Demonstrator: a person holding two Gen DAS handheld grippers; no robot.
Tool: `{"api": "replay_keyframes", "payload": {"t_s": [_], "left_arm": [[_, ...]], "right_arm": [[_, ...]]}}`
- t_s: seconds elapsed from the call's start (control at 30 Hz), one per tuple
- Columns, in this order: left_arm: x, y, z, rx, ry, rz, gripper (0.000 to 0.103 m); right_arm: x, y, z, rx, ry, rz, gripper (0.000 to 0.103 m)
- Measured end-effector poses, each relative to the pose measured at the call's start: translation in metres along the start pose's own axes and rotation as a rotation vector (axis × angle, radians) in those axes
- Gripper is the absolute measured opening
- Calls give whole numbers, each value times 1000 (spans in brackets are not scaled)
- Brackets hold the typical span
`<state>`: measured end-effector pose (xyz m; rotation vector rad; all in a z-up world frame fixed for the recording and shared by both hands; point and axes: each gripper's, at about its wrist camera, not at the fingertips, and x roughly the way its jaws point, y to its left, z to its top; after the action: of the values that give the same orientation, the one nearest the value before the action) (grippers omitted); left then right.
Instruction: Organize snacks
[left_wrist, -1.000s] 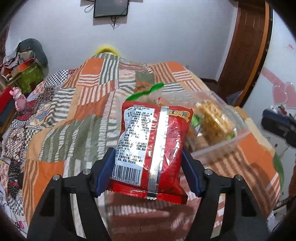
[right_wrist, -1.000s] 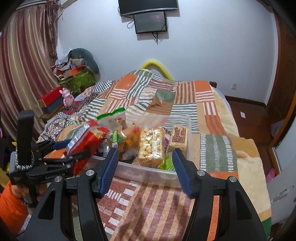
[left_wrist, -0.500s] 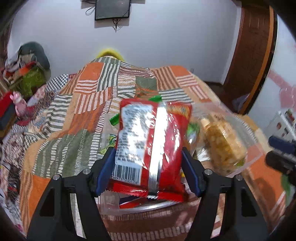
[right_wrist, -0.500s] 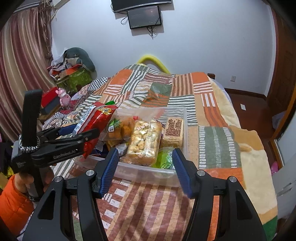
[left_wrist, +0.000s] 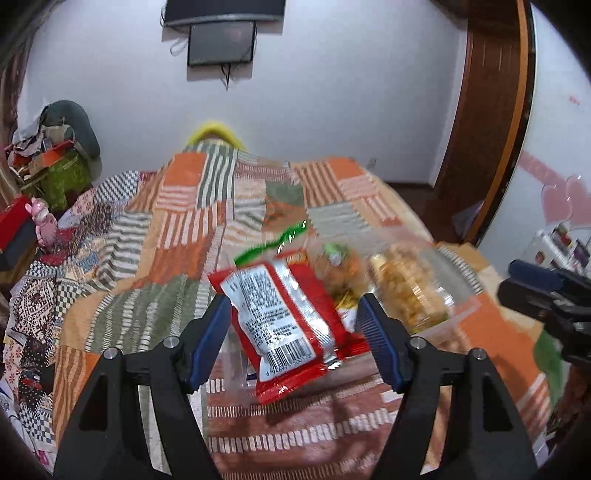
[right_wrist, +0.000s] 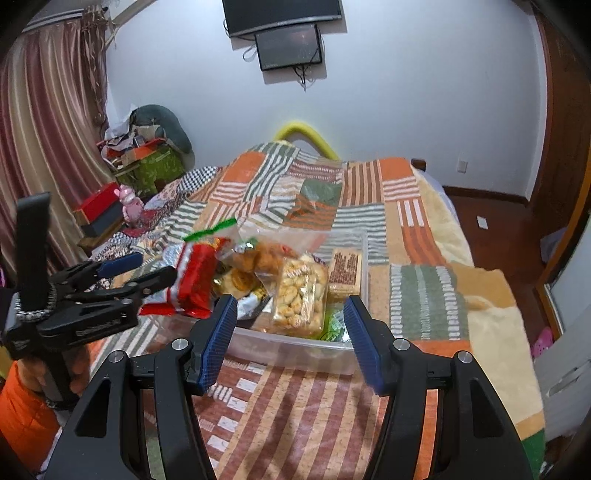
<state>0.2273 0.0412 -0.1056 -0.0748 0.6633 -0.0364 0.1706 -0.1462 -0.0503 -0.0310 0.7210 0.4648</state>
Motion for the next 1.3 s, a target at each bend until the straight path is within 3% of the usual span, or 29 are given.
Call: {"api": "replay_keyframes", "payload": {"t_s": [0.37,0.57,0.67,0.8,0.93,1.07,1.13,1.3], "left_arm": [[-134,-29,19,11,-258,-47,71],[-187,-44,17,17,-355,-45,73],[-208,-52,11,22,-397,-38,78],[-231,-60,3,29,-447,-20,93],[-243,-64,-3,37,-463,-11,101],[-247,-67,-8,37,-469,0,103],[-248,-68,-11,35,-461,-3,103],[-248,-68,-13,25,-452,-1,103]], "right_arm": [[-87,30,16,-56,-195,-20,57],[-141,46,16,-68,-328,-16,65],[-160,49,14,-64,-373,-8,68],[-172,53,9,-60,-409,-5,72],[-176,57,4,-63,-422,-7,84],[-177,61,0,-63,-431,-20,93],[-179,63,-1,-61,-439,-31,103],[-181,63,-4,-70,-451,-53,103]]}}
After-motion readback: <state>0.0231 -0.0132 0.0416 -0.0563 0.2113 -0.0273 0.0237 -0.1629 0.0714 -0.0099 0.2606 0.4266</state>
